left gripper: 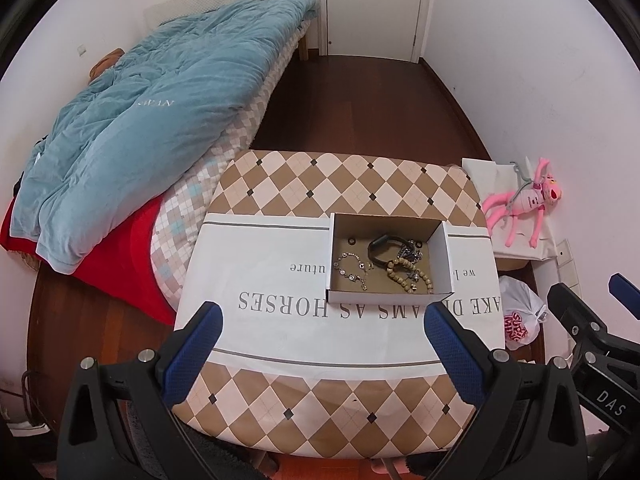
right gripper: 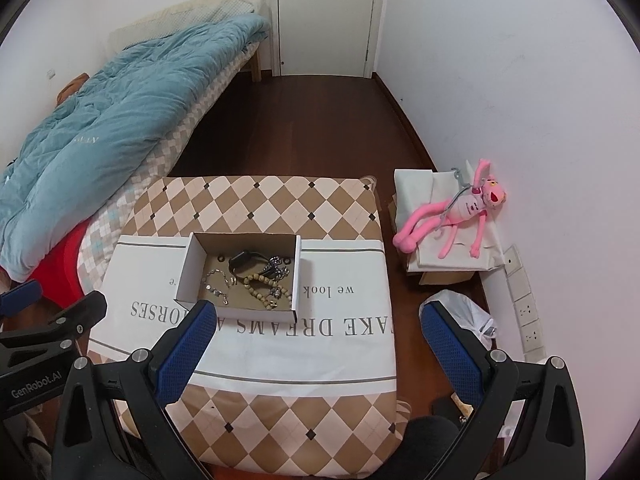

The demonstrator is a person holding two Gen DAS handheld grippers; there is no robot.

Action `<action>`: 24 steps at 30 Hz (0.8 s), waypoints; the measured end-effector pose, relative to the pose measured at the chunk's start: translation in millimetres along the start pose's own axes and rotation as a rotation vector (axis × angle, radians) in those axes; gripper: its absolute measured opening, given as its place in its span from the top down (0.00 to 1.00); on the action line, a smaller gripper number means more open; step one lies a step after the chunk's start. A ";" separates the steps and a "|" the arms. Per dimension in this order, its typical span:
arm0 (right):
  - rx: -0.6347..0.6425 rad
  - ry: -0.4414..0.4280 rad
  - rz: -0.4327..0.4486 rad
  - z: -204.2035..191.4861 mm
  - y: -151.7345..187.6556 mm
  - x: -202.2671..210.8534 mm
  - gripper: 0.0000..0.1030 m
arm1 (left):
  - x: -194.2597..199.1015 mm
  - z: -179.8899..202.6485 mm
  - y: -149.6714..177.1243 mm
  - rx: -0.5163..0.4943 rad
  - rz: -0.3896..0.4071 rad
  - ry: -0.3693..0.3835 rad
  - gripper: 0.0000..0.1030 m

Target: Organize jewelry

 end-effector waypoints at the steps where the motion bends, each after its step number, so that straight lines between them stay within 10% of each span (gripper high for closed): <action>1: 0.001 -0.001 -0.001 -0.2 0.1 0.1 0.00 | -0.1 -0.1 0.1 -0.001 -0.001 0.001 0.00; 24: 0.004 -0.020 -0.007 -3.2 -1.1 4.6 0.00 | 7.9 0.9 -0.1 -0.004 0.018 0.013 0.00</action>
Point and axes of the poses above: each gripper's, at about its wrist camera, not at the fingertips, and x roughly against the way its jaws point, z to its right, y to its underside, the point moved 7 cm from there along -x, roughly the way its jaws point, and after that the axes turned 2 degrees about -z, right-handed, at the moved point
